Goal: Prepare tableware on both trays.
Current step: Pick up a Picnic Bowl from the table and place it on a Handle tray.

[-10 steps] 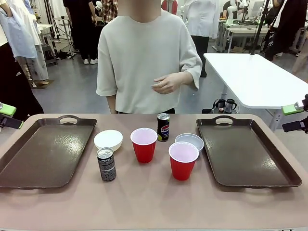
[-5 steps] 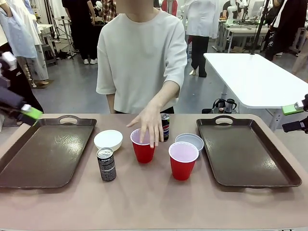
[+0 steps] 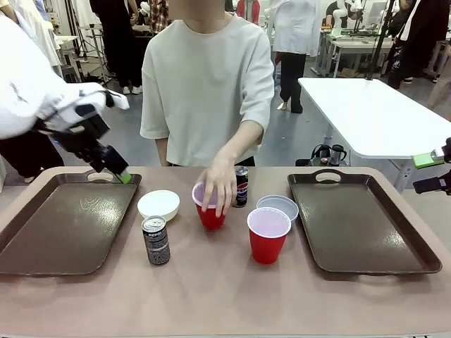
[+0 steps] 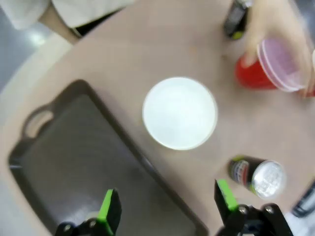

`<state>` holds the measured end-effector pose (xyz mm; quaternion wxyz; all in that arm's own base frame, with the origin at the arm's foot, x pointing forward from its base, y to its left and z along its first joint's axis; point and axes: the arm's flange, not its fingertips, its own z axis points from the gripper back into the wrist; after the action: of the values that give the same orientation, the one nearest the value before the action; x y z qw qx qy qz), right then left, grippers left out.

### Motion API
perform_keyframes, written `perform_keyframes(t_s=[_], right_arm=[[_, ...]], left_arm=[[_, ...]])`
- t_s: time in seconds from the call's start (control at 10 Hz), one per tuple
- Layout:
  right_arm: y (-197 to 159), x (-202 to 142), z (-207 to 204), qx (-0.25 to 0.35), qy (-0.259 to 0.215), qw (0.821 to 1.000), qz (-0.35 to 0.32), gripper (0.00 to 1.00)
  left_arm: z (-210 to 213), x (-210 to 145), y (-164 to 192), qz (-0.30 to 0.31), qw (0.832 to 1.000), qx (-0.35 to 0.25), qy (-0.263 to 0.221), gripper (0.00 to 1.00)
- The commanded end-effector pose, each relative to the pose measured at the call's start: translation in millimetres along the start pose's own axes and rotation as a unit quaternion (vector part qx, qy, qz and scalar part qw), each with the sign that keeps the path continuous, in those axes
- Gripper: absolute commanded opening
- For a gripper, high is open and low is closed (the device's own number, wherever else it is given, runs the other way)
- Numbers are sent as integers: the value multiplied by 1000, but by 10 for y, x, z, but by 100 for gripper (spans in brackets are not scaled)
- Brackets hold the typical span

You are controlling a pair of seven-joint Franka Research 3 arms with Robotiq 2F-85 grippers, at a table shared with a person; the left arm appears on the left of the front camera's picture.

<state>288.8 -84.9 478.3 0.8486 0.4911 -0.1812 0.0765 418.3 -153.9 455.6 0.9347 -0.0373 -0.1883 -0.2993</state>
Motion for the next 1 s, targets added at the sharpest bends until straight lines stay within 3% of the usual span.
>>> perform_keyframes(t_s=[0.0,0.1,0.2,0.3,0.4,0.7,0.9], right_arm=[[-25,29,-1,13,-7,1000,8,100],[-25,29,-1,13,-7,1000,8,100],[-25,29,-1,13,-7,1000,8,100],[-25,29,-1,13,-7,1000,8,100],[-25,29,-1,13,-7,1000,8,100],[-25,29,-1,13,-7,1000,8,100],[-25,29,-1,13,-7,1000,8,100]], left_arm=[[-363,192,78,16,996,80,31,100],[-284,153,78,29,998,38,31,100],[-257,56,7,-7,999,37,9,100],[-257,56,7,-7,999,37,9,100],[-412,79,67,2,999,48,22,100],[-828,351,-24,17,998,-5,67,100],[-1037,450,-57,5,997,1,81,100]])
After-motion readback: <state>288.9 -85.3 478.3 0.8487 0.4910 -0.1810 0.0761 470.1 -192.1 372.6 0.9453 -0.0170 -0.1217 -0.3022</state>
